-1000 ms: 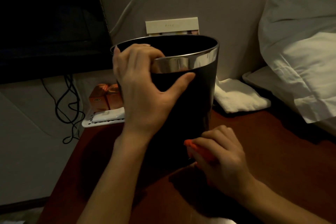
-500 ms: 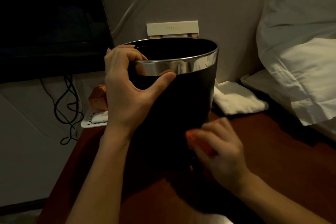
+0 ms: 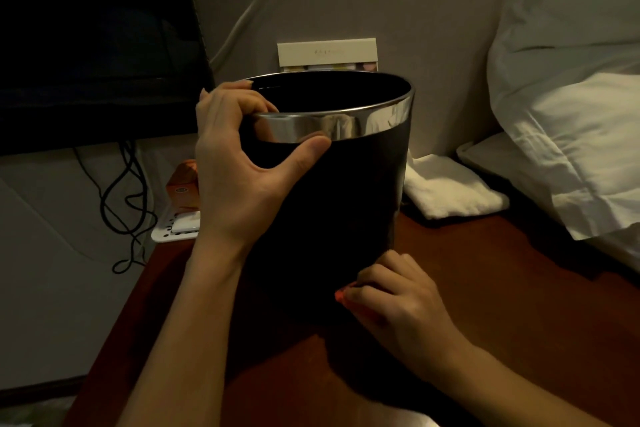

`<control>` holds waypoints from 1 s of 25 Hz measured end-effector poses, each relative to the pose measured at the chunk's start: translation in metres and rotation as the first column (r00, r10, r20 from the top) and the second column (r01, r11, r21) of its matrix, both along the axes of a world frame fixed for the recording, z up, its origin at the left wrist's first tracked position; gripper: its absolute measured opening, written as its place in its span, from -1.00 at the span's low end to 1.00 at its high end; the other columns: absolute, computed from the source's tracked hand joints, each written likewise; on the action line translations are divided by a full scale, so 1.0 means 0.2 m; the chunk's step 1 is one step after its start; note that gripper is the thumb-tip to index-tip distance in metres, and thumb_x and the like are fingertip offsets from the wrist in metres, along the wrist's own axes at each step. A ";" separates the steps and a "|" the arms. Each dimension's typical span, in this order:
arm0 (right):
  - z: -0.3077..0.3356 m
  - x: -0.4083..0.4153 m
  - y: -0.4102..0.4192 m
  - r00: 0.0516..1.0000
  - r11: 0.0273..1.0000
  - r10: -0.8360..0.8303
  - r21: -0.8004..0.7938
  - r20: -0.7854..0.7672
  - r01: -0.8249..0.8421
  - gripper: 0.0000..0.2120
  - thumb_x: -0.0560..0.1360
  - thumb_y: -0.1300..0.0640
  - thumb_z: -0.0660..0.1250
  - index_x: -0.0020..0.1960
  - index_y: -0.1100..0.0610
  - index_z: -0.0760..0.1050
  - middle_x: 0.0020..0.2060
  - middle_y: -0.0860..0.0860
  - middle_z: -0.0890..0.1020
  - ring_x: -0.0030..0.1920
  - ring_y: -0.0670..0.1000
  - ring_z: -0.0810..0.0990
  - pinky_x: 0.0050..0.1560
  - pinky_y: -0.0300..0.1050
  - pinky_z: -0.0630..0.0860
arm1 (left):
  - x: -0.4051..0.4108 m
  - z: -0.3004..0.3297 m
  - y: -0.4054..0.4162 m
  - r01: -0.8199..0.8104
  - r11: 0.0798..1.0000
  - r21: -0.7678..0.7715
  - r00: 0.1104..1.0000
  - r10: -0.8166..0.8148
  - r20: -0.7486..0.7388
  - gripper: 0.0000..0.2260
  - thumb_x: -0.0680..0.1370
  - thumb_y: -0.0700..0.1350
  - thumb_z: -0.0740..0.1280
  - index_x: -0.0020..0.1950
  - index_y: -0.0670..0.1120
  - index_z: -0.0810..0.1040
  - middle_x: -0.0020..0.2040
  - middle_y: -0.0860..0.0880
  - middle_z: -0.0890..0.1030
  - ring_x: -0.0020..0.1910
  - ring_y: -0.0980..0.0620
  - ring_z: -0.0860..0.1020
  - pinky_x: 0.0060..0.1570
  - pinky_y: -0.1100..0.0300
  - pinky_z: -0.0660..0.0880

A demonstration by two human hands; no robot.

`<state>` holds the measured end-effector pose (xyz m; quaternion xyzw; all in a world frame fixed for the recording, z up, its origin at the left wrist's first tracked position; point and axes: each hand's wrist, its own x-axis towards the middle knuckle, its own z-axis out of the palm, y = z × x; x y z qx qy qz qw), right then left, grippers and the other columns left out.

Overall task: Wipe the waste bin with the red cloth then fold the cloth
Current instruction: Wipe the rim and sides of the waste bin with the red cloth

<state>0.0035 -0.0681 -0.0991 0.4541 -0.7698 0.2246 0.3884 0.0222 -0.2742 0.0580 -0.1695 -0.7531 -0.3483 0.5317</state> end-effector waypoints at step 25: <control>0.35 0.05 -0.18 0.991 0.946 0.012 -0.320 -0.136 -0.055 -0.90 0.53 0.22 0.47 -0.08 0.26 0.68 -0.09 0.11 0.65 -0.12 0.07 0.54 -0.15 -0.02 0.51 | 0.01 0.02 0.04 -0.067 0.998 -0.020 0.998 0.067 -0.011 -0.86 0.53 0.05 0.31 -0.10 0.00 0.46 -0.05 0.04 0.51 0.16 0.09 0.43 0.43 -0.01 0.11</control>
